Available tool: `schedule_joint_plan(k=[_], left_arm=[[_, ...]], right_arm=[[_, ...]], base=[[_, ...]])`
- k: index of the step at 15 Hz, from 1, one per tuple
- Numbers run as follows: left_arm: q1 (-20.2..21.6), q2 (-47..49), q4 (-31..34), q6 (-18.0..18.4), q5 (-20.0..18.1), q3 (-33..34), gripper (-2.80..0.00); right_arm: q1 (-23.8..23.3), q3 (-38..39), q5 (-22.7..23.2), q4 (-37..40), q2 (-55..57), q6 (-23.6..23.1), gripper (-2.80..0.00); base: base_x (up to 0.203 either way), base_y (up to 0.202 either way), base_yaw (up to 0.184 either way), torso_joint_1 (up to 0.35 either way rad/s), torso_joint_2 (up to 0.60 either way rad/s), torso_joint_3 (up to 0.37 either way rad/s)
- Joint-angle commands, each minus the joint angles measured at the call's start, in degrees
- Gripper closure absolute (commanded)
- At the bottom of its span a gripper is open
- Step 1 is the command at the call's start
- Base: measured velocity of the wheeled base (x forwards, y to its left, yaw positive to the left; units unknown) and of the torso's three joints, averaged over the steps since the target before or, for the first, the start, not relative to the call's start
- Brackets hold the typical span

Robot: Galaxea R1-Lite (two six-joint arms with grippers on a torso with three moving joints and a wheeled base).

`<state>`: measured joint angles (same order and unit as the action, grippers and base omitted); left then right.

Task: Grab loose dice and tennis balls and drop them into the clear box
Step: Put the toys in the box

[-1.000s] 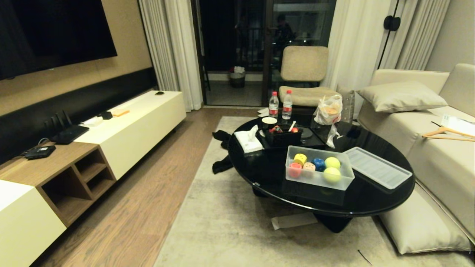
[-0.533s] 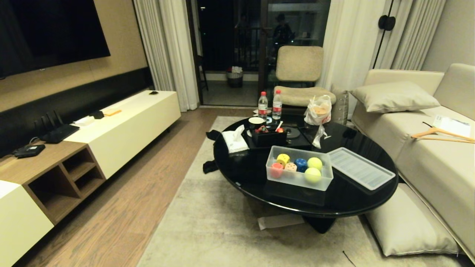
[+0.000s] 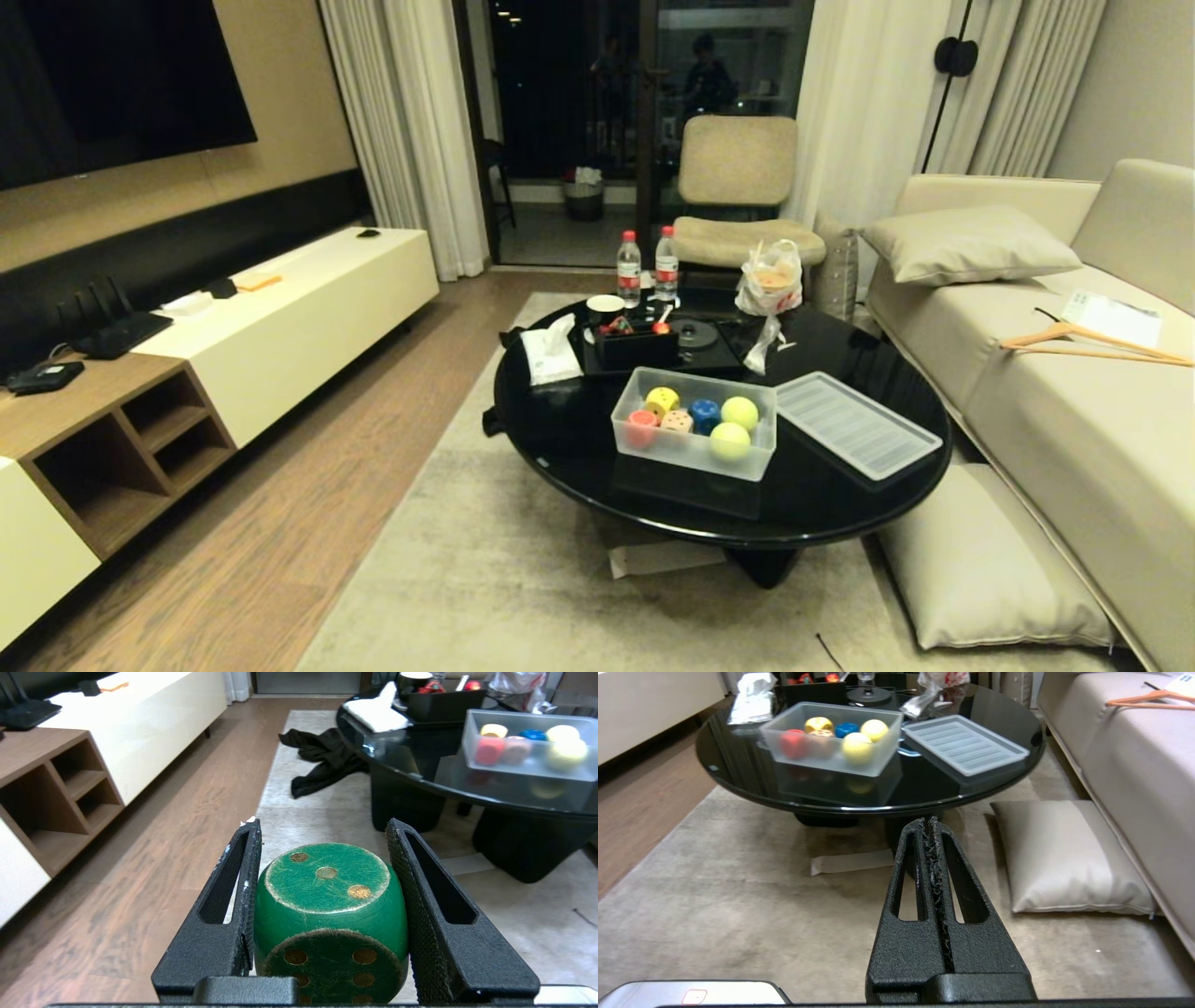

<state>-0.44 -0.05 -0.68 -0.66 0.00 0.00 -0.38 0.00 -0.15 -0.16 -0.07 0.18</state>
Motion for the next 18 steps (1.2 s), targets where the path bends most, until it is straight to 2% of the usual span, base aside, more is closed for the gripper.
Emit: schedule_joint_plan(k=[1, 11, 15, 18], left_arm=[[0.00, -0.04, -0.02, -0.04, 0.00, 0.09, 0.00], [0.00, -0.04, -0.02, -0.04, 0.00, 0.09, 0.00], [0.00, -0.04, -0.02, -0.04, 0.00, 0.09, 0.00], [0.00, -0.04, -0.02, -0.02, 0.00, 0.09, 0.00]], right_arm=[[-0.06, 0.00, -0.03, -0.02, 0.07, -0.01, 0.00], [0.00, 0.00, -0.03, -0.02, 0.07, -0.01, 0.00], [-0.06, 0.00, -0.03, -0.02, 0.07, -0.01, 0.00], [0.02, 0.00, -0.03, -0.02, 0.07, -0.01, 0.00]], base=[[0.000, -0.154, -0.017, 0.004, 0.00, 0.002], [0.000, -0.178, 0.003, 0.003, 0.00, 0.000], [0.000, 0.000, 0.000, 0.000, 0.00, 0.000], [0.139, 0.000, 0.016, -0.003, 0.00, 0.003]])
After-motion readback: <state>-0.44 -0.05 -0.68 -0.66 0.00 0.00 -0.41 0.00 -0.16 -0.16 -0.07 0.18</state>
